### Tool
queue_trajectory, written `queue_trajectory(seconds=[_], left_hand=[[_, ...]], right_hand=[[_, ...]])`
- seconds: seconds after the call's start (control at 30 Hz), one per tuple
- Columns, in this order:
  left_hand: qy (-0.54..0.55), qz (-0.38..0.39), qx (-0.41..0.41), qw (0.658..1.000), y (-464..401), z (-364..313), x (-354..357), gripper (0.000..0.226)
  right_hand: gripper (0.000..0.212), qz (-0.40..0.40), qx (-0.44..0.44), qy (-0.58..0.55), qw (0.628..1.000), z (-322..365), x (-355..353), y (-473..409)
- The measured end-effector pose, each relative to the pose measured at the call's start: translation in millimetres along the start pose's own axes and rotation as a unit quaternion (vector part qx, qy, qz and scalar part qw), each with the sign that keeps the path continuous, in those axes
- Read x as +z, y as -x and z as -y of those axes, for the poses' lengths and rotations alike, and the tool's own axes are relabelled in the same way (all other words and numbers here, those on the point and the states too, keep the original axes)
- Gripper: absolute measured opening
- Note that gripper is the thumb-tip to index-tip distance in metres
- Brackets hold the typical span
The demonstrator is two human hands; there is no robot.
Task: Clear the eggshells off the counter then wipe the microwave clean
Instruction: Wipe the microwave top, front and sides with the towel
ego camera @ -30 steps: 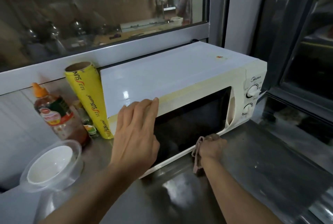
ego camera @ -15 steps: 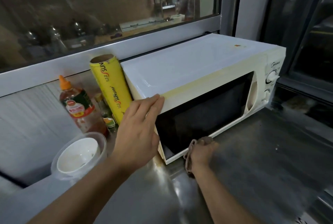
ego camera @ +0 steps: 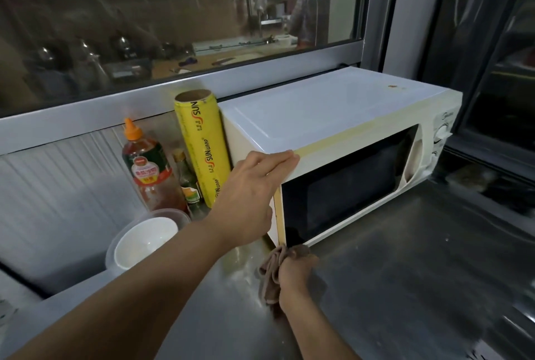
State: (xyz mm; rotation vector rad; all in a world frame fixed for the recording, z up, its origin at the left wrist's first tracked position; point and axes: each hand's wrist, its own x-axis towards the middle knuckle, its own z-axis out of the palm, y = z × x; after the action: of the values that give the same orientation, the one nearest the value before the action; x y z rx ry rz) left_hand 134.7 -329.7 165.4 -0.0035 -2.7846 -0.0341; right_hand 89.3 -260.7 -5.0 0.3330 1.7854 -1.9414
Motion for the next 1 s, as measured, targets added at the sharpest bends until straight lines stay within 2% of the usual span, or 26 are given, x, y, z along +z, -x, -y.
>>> queue_trajectory(seconds=[0.07,0.17,0.27,0.37,0.43,0.53,0.63,0.73,0.83,1.0], left_hand=[[0.005,0.007,0.002,1.0,1,1,-2,0.091],[0.02,0.021,0.008,1.0,1,5,-7,0.091],[0.028,0.03,0.009,0.999,3,11,-11,0.095],[0.045,0.03,-0.001,0.999,7,19,-16,0.096],[0.04,0.036,0.001,0.999,8,22,-19,0.095],[0.044,0.031,0.004,0.999,4,24,-22,0.088],[0.062,-0.002,0.008,0.998,2,22,-23,0.076],[0.07,-0.021,0.007,0.997,4,23,-19,0.077],[0.06,-0.034,0.004,0.998,6,26,-11,0.086],[0.059,-0.056,0.01,0.997,8,26,-4,0.089]], right_hand=[[0.006,0.014,-0.006,0.084,0.996,2,-6,6],[0.02,-0.037,-0.045,0.151,0.987,-2,-15,21],[0.016,-0.079,-0.204,0.137,0.966,10,-20,44],[0.019,-0.108,-0.386,0.101,0.91,40,-12,64],[0.022,-0.122,-0.461,0.08,0.875,59,0,70],[0.029,-0.126,-0.473,0.062,0.87,78,17,68],[0.037,-0.167,-0.493,0.082,0.85,83,25,59],[0.042,-0.193,-0.507,0.121,0.831,74,28,45],[0.048,-0.196,-0.474,0.169,0.841,48,27,34],[0.043,-0.188,-0.394,0.278,0.855,2,19,10]])
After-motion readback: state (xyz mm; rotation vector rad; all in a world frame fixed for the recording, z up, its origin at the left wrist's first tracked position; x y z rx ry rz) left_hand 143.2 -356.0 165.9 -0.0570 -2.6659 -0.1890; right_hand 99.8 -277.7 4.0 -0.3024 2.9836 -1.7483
